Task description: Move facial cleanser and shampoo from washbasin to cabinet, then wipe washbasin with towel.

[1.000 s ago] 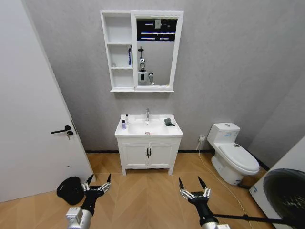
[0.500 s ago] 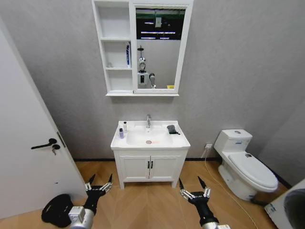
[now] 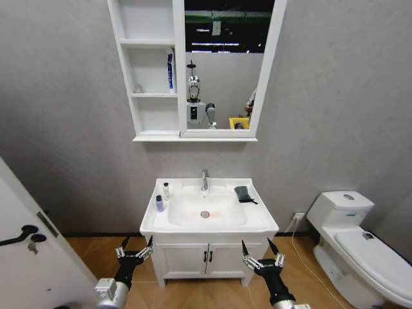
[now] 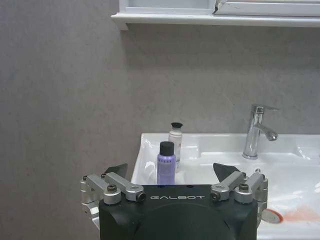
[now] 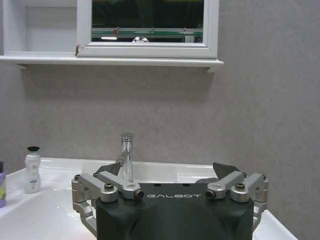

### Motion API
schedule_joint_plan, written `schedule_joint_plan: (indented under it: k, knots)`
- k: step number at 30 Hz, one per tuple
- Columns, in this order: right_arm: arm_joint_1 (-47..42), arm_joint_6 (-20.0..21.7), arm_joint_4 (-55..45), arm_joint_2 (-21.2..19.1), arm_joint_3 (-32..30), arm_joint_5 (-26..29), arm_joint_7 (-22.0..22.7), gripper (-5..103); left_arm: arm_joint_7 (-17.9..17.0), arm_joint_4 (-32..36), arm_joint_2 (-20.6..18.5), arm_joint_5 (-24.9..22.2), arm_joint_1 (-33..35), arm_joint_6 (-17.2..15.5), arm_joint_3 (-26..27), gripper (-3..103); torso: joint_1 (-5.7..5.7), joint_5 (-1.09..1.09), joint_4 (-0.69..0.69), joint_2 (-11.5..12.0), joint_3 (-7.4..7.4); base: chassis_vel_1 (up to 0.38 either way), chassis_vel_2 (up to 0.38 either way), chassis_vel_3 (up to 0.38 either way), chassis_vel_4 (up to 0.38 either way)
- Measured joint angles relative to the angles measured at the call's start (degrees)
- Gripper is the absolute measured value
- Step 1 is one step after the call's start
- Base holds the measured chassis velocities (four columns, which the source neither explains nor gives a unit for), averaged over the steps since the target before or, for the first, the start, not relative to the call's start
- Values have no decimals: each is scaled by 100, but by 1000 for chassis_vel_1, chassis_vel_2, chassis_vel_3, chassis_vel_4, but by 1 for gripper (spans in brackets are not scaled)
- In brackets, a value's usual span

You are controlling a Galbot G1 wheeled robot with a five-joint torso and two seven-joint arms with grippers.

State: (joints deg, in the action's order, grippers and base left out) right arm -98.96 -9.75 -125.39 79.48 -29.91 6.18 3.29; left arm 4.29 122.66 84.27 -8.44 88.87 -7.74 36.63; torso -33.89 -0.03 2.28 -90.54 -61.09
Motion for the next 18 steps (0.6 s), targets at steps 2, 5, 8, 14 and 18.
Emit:
schedule_joint_plan:
  k: [2,5,8,14,18]
  knots:
    - [58,-124,81,5,7,-68,128,100,2,-27,0,21,-21,-3,-36,97,-2,5,-2,1,-1,-336,346,357,-342]
    - [71,-158,114,1,-38,-129,175,100,3,-102,-3,80,-57,-4,-110,97,-5,3,0,2,-1,-326,315,303,-321]
    - [65,-145,114,-13,-51,-129,174,100,3,-179,-22,119,-90,-5,-172,97,-9,6,-5,3,-3,-238,243,198,-143]
    - [34,-80,74,-41,-59,-101,100,100,-18,-517,-160,150,-341,-9,-257,97,-2,2,4,2,-1,-111,76,-18,-32]
    - [54,-47,72,-85,-56,-109,77,100,-39,-691,-206,149,-455,-9,-227,97,6,2,-4,-1,0,91,-25,-68,-7]
